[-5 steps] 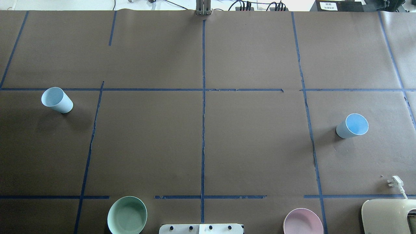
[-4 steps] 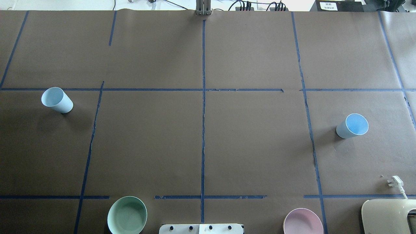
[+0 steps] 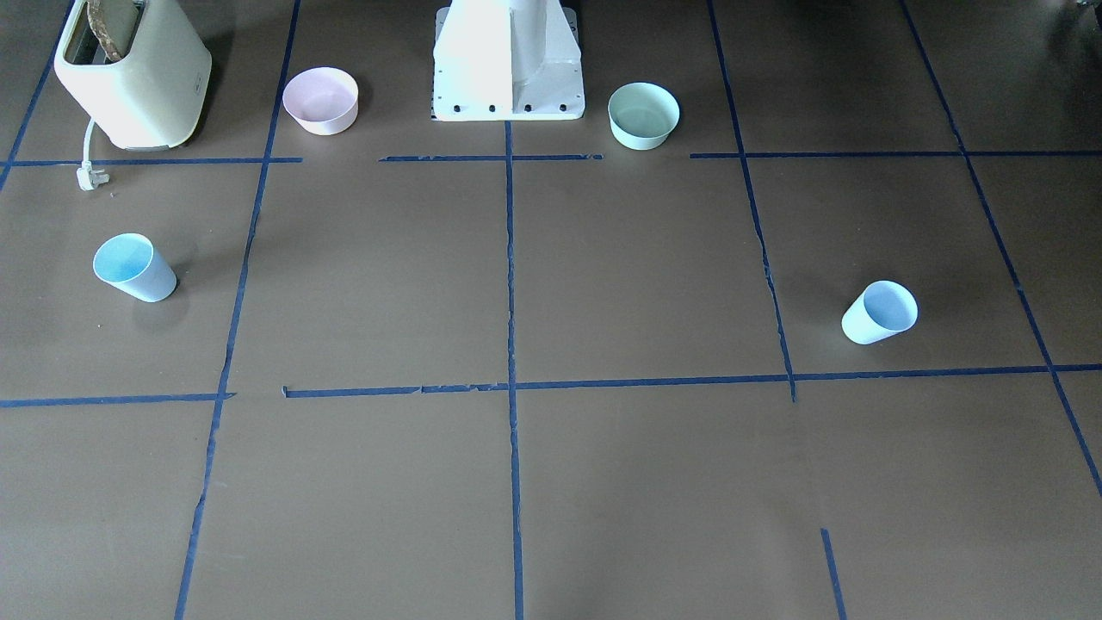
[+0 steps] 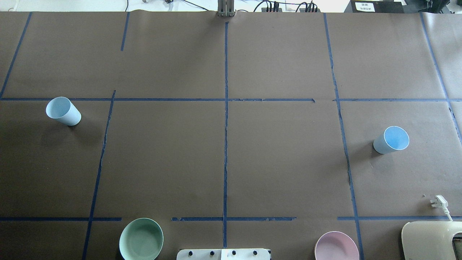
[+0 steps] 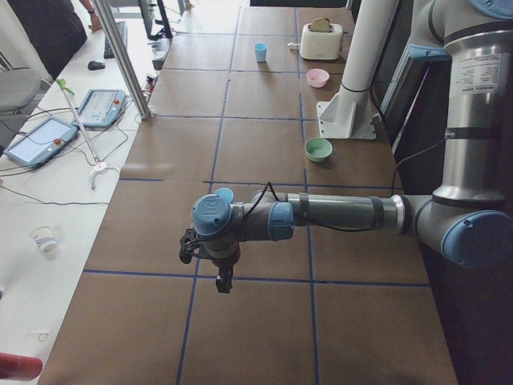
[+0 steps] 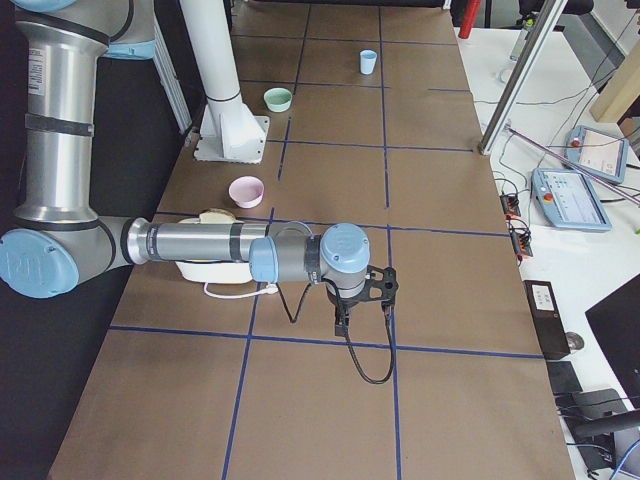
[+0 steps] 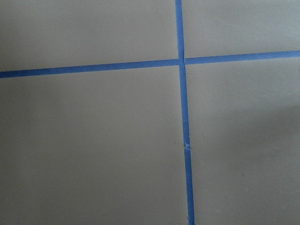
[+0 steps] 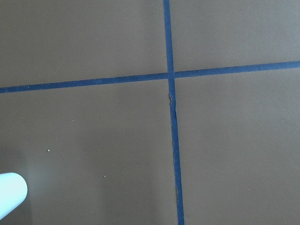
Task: Stack blue cups with both arms
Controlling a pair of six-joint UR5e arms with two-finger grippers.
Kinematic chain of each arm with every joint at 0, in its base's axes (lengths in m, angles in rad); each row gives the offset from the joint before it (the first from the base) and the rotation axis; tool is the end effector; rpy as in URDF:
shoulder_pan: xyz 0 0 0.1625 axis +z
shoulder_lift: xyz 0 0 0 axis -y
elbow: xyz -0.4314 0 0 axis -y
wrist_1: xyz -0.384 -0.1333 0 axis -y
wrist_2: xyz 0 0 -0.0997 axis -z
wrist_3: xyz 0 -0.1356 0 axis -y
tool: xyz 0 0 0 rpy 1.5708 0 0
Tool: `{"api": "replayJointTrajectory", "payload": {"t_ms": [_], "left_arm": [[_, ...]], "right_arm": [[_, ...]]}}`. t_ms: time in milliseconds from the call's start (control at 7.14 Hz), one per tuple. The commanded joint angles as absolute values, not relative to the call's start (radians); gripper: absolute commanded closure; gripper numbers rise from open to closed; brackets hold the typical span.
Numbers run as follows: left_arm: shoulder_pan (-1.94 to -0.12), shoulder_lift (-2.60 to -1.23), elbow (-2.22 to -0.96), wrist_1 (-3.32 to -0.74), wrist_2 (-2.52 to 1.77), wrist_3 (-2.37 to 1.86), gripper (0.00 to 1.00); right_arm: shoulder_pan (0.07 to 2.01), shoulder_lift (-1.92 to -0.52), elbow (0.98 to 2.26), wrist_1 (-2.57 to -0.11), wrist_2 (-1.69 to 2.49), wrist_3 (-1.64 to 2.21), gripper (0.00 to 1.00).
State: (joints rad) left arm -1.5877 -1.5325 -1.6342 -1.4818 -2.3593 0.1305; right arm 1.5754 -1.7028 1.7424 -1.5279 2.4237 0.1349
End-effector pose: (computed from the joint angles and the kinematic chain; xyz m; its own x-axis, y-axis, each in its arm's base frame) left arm -0.0449 -0.4601 0.6857 0.7002 0.0731 -0.7101 -0.0749 0.9968 0.0288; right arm 0.0332 -0.4335 0.6556 0.6515 0.0755 0.7549 -0.0931 0.9955 -0.0193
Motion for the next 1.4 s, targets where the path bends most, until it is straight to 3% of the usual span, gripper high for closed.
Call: {"api": "replayJointTrajectory", "payload": {"t_ms": [0, 980, 1260], "left_arm": [[-1.588, -1.532, -1.637, -1.482, -2.359, 0.13, 0.0], [-1.588, -1.537, -1.666, -1.482, -2.362, 0.126, 0.0], [-1.579, -1.536, -1.796, -1.476, -2.411, -0.037, 0.0]], "right_arm": [[1.575, -1.703, 1.743, -1.528, 2.424, 0.135, 0.0], [1.575, -1.703, 1.758, -1.526, 2.424, 0.138, 0.0], [1.575, -1.703, 1.767, -1.528, 2.424, 0.137, 0.0]]}}
